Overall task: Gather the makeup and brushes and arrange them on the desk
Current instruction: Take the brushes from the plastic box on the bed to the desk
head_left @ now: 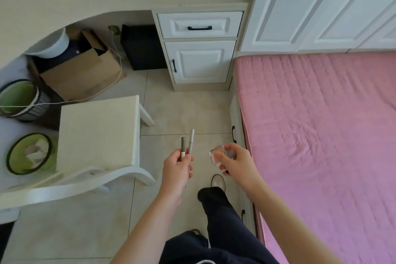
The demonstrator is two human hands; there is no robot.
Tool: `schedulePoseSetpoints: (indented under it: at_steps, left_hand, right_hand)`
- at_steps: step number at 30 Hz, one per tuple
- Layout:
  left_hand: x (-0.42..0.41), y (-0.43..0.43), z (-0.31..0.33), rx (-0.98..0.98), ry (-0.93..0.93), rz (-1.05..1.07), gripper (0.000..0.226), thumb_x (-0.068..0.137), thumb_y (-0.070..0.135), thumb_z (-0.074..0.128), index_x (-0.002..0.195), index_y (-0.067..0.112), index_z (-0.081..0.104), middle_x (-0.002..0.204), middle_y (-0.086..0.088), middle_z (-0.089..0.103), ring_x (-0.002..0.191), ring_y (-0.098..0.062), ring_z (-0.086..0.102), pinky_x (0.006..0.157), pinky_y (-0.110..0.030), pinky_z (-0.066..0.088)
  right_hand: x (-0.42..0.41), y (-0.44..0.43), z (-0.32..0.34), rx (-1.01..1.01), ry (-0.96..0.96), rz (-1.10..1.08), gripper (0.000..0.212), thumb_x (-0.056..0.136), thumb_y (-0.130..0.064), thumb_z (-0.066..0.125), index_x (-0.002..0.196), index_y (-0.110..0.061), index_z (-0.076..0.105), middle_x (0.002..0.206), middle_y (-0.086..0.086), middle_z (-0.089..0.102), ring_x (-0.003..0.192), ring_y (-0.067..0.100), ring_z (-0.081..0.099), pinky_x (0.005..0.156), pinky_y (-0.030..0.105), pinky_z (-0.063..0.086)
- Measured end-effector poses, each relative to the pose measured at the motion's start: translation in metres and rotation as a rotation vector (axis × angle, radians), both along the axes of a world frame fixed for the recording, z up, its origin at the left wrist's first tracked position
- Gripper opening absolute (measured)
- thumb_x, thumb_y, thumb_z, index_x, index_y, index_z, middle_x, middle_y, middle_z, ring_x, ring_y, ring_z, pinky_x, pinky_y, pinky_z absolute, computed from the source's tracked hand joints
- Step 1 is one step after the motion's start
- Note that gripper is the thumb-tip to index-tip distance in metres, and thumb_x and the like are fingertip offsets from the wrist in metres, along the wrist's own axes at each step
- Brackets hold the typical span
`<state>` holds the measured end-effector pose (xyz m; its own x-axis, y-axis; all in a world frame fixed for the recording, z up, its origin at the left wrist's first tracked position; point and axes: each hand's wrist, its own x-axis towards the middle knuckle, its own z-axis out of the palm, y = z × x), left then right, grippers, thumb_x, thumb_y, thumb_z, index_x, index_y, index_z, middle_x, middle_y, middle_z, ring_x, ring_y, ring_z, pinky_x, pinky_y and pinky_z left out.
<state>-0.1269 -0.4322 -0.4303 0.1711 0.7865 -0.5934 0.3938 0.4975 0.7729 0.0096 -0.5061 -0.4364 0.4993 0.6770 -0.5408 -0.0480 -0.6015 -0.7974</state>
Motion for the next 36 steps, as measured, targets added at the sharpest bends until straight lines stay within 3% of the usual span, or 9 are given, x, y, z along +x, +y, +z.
schedulePoseSetpoints:
  at_steps: [3,6,12,18,25,29,36]
  left_hand:
    - [0.038,0.028,0.004,0.032,0.012,-0.007,0.015,0.097,0.012,0.048,0.098,0.013,0.062,0.084,-0.006,0.059,0.069,-0.012,0.054,0.062,-0.023,0.051]
    - [0.072,0.054,0.006,0.05,0.03,-0.012,0.016,0.097,0.014,0.048,0.093,0.011,0.063,0.08,-0.007,0.059,0.07,-0.015,0.055,0.07,-0.032,0.052]
    - [0.12,0.109,0.008,0.068,0.036,0.01,0.016,0.096,0.014,0.049,0.09,0.016,0.064,0.084,-0.005,0.063,0.073,-0.015,0.058,0.074,-0.034,0.054]
    - [0.149,0.172,0.001,0.095,0.073,-0.01,0.015,0.096,0.016,0.049,0.093,0.014,0.064,0.084,-0.006,0.063,0.072,-0.013,0.058,0.063,-0.021,0.048]
    - [0.189,0.289,0.002,0.133,0.062,-0.074,0.015,0.095,0.014,0.051,0.091,0.01,0.065,0.086,-0.005,0.067,0.073,-0.013,0.064,0.058,-0.014,0.047]
    - [0.204,0.359,0.011,0.176,0.078,-0.149,0.016,0.094,0.014,0.052,0.087,0.009,0.066,0.083,-0.007,0.067,0.07,-0.01,0.065,0.051,-0.007,0.043]
    - [0.241,0.453,0.019,0.16,0.044,-0.149,0.011,0.091,0.014,0.057,0.088,0.009,0.066,0.089,-0.012,0.069,0.073,-0.017,0.067,0.057,-0.014,0.045]
  right_hand:
    - [0.037,0.032,0.004,0.01,-0.019,0.059,0.016,0.087,-0.03,0.063,0.101,-0.022,0.062,0.088,0.005,0.064,0.068,0.013,0.063,0.067,0.032,0.055]
    - [0.07,0.064,0.006,0.007,-0.046,0.121,0.015,0.087,-0.031,0.063,0.1,-0.024,0.062,0.089,0.006,0.065,0.07,0.014,0.064,0.068,0.034,0.056]
    - [0.118,0.126,0.002,-0.005,-0.053,0.141,0.009,0.085,-0.032,0.063,0.094,-0.028,0.062,0.087,0.004,0.067,0.073,0.016,0.066,0.069,0.036,0.056]
    - [0.154,0.185,-0.002,-0.001,-0.035,0.136,0.011,0.086,-0.03,0.064,0.095,-0.025,0.063,0.087,0.004,0.067,0.069,0.013,0.064,0.064,0.026,0.056]
    - [0.19,0.292,-0.002,0.02,-0.046,0.064,0.016,0.084,-0.031,0.066,0.096,-0.021,0.063,0.082,0.004,0.067,0.062,0.011,0.062,0.06,0.029,0.054]
    - [0.209,0.354,0.006,0.031,-0.061,0.024,0.007,0.084,-0.028,0.067,0.09,-0.024,0.064,0.083,0.006,0.067,0.06,0.011,0.062,0.057,0.026,0.052]
    - [0.247,0.439,0.015,0.05,-0.041,-0.043,0.007,0.086,-0.026,0.066,0.09,-0.023,0.061,0.084,0.009,0.065,0.06,0.013,0.06,0.055,0.027,0.05]
